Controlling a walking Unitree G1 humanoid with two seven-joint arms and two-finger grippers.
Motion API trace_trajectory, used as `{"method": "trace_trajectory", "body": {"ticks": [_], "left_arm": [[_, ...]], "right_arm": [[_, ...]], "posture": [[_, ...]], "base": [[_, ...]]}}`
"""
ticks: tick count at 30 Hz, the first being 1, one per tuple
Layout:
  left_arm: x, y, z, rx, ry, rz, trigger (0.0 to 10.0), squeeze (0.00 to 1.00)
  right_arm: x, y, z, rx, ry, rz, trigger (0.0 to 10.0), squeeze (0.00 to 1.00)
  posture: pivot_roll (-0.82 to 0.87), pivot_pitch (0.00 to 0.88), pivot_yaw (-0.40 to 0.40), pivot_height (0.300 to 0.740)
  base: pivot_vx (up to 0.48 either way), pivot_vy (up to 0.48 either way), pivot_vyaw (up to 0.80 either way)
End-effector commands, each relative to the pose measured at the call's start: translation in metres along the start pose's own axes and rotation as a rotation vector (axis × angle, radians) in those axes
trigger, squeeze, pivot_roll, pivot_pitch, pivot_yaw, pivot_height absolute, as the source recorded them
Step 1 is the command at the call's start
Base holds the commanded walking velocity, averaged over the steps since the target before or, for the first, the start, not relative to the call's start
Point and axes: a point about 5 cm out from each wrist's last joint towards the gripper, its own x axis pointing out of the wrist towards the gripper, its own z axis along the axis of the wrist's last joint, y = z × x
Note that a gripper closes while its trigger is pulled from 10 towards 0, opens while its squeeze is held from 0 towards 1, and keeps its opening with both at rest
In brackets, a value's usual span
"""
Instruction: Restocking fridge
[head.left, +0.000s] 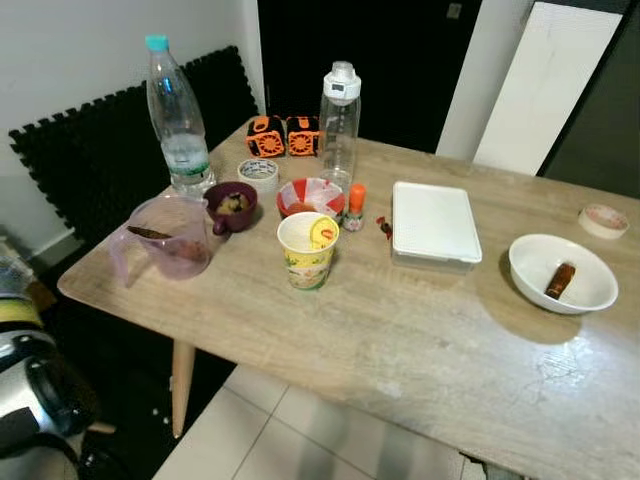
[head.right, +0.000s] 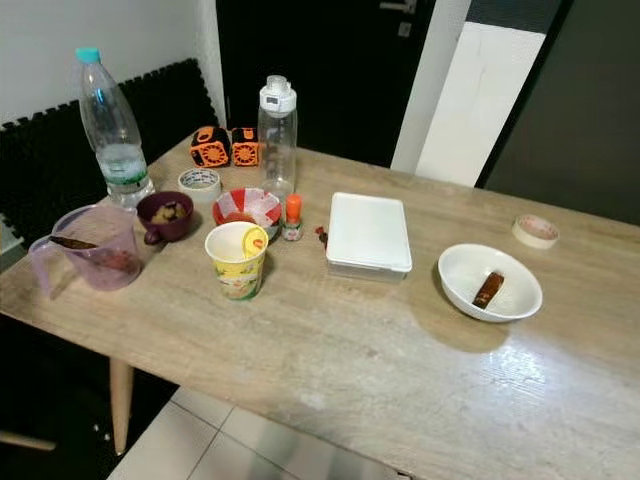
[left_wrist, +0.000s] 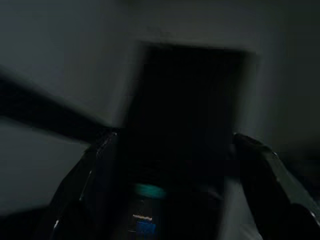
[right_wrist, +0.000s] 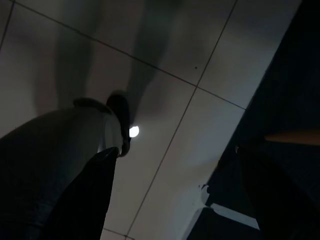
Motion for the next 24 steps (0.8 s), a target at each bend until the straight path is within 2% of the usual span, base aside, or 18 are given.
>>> {"method": "trace_trajectory", "body": {"ticks": [1, 2, 3, 4, 8, 12, 14, 16, 17, 18, 19, 20, 21, 23, 24], "left_arm": [[0.014, -0.026, -0.011, 0.016, 0.066, -0.168, 10.0, 0.0], [0.014, -0.026, -0.011, 0.016, 0.066, -0.168, 10.0, 0.0], [0.018, -0.039, -0.016, 0.033, 0.097, -0.251, 10.0, 0.0], [0.023, -0.063, -0.028, 0.06, 0.168, -0.408, 10.0, 0.0], [0.022, -0.075, -0.036, 0.073, 0.219, -0.491, 10.0, 0.0], [0.008, -0.095, -0.076, 0.191, 0.488, -0.644, 10.0, 0.0], [0.002, -0.099, -0.084, 0.217, 0.556, -0.683, 10.0, 0.0], [0.0, -0.1, -0.086, 0.229, 0.583, -0.698, 10.0, 0.0], [-0.003, -0.1, -0.089, 0.266, 0.624, -0.717, 10.0, 0.0], [-0.003, -0.1, -0.089, 0.266, 0.624, -0.717, 10.0, 0.0], [-0.005, -0.1, -0.092, 0.299, 0.663, -0.732, 10.0, 0.0], [-0.01, -0.095, -0.095, 0.4, 0.752, -0.746, 10.0, 0.0], [-0.01, -0.095, -0.095, 0.4, 0.752, -0.746, 10.0, 0.0], [-0.013, -0.088, -0.097, 0.498, 0.822, -0.749, 10.0, 0.0], [-0.013, -0.088, -0.097, 0.498, 0.822, -0.749, 10.0, 0.0]], "right_arm": [[0.0, -0.004, 0.002, 0.011, 0.0, -0.008, 10.0, 0.0], [0.0, -0.004, 0.002, 0.011, 0.0, -0.008, 10.0, 0.0], [0.0, -0.005, 0.002, 0.011, 0.001, -0.009, 10.0, 0.0], [-0.001, -0.006, 0.002, 0.011, 0.001, -0.011, 10.0, 0.0], [-0.001, -0.007, 0.002, 0.01, 0.002, -0.014, 10.0, 0.0], [-0.001, -0.007, 0.001, 0.011, 0.006, -0.014, 10.0, 0.0], [-0.001, -0.006, 0.0, 0.014, 0.007, -0.012, 10.0, 0.0], [-0.001, -0.006, 0.0, 0.016, 0.007, -0.012, 10.0, 0.0], [-0.001, -0.006, 0.0, 0.016, 0.007, -0.011, 10.0, 0.0], [-0.001, -0.006, 0.0, 0.016, 0.007, -0.011, 10.0, 0.0], [-0.001, -0.005, 0.0, 0.016, 0.006, -0.01, 10.0, 0.0], [-0.001, -0.005, 0.0, 0.02, 0.003, -0.01, 10.0, 0.0], [-0.001, -0.005, 0.0, 0.02, 0.003, -0.01, 10.0, 0.0], [-0.001, -0.006, 0.001, 0.017, 0.003, -0.011, 10.0, 0.0], [-0.001, -0.006, 0.001, 0.017, 0.003, -0.011, 10.0, 0.0]], "posture": [[0.05, 0.0, -0.041, 0.74], [0.05, 0.0, -0.041, 0.74], [0.05, 0.0, -0.041, 0.74], [0.05, 0.0, -0.041, 0.74], [0.03, 0.0, -0.04, 0.74], [0.03, 0.0, -0.036, 0.74], [0.03, 0.0, -0.033, 0.74], [0.03, 0.0, -0.033, 0.74], [0.03, 0.0, -0.032, 0.74], [0.03, 0.0, -0.032, 0.74], [0.03, 0.0, -0.032, 0.74], [0.03, 0.0, -0.033, 0.74], [0.03, 0.0, -0.033, 0.74], [0.03, 0.0, -0.033, 0.74], [0.03, 0.0, -0.033, 0.74]], "base": [[0.0, 0.0, -0.76], [0.0, 0.0, -0.76], [0.0, 0.0, -0.76], [0.0, 0.0, -0.76], [0.0, 0.0, -0.76], [0.0, 0.0, -0.76], [0.0, 0.0, -0.76], [0.0, 0.0, -0.76], [0.0, 0.0, -0.76], [0.0, 0.0, -0.76], [0.0, 0.0, -0.76], [0.0, 0.0, 0.0], [0.0, 0.0, 0.0], [0.0, 0.0, 0.0], [0.0, 0.0, 0.0]]}}
